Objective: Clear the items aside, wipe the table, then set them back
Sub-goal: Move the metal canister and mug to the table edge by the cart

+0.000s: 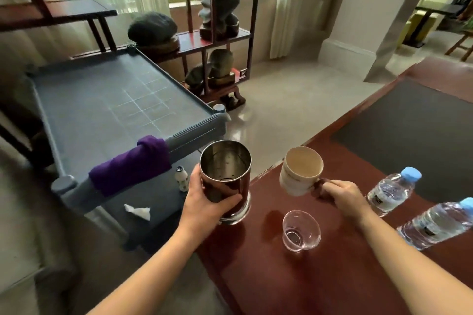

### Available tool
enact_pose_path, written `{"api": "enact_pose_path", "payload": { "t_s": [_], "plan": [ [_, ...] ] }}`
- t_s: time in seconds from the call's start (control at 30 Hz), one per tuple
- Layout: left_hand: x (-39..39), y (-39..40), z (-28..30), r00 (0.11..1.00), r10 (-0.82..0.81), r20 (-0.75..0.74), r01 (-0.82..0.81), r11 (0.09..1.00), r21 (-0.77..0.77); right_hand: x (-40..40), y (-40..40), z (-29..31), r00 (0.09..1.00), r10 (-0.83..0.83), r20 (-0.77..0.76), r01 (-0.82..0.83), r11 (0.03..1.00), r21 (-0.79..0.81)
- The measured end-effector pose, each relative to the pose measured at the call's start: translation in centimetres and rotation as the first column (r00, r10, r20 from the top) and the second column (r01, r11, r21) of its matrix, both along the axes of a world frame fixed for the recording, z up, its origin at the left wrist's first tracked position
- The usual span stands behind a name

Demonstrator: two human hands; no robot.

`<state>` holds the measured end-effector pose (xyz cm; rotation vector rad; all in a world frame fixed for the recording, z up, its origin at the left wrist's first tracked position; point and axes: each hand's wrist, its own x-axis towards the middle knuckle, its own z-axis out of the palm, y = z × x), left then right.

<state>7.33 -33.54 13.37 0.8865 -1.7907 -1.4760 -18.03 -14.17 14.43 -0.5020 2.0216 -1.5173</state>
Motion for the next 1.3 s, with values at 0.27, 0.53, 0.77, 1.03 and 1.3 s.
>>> {"api": "enact_pose_path", "payload": {
  "t_s": [0.27,0.53,0.77,1.03,1.3],
  "plan": [
    [1.0,2.1,-3.4,0.998,0.034,0.043,-0.038,0.996,0.080,-2.5,-2.6,-2.3,0.972,0.235,0.007,-0.235,0.971,0.044],
    [1.0,3.9,-7.0,0.990,0.096,0.101,-0.111,0.982,0.155,-3.1,-4.5,-5.8,0.898,0.432,0.079,-0.438,0.893,0.100],
    [1.2,4.5,-8.7,0.976,0.142,0.165,-0.164,0.978,0.129,-3.0,-5.1,-7.1,0.833,0.531,0.159,-0.541,0.841,0.027],
    [1.2,5.2,-9.4,0.953,0.176,0.246,-0.201,0.976,0.084,-3.2,-5.3,-8.5,0.808,0.545,0.223,-0.561,0.827,0.012],
    [1.2,5.1,-9.0,0.935,0.184,0.303,-0.215,0.974,0.073,-3.4,-5.2,-9.7,0.811,0.526,0.257,-0.546,0.837,0.010]
  ]
}}
